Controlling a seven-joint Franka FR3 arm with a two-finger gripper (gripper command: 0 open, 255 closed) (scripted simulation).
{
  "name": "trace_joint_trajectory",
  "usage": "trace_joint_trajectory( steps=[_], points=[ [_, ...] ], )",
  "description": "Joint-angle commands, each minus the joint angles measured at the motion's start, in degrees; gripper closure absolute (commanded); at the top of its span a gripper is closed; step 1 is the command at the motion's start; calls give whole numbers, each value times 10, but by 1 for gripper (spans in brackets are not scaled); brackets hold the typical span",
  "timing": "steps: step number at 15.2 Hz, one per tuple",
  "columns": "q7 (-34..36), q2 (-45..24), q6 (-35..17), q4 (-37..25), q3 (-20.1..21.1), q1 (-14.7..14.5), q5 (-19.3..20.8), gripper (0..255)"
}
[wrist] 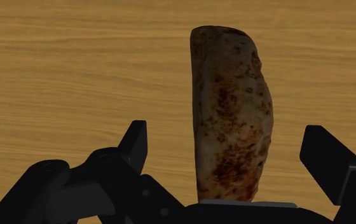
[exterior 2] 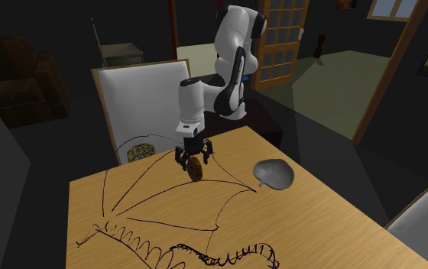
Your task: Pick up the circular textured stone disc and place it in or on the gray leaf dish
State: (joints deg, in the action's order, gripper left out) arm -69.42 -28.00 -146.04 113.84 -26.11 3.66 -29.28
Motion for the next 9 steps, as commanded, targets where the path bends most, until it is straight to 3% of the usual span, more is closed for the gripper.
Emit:
trace_joint_trajectory(
  steps=[1, 4, 5, 9],
  points=[
    [0, -1, 0, -1, 1, 0, -1, 0],
    [0, -1, 0, -1, 1, 0, -1, 0],
    [0, -1, 0, -1, 1, 0, -1, 255],
    [0, -1, 0, -1, 0, 0, -1, 255]
  ],
)
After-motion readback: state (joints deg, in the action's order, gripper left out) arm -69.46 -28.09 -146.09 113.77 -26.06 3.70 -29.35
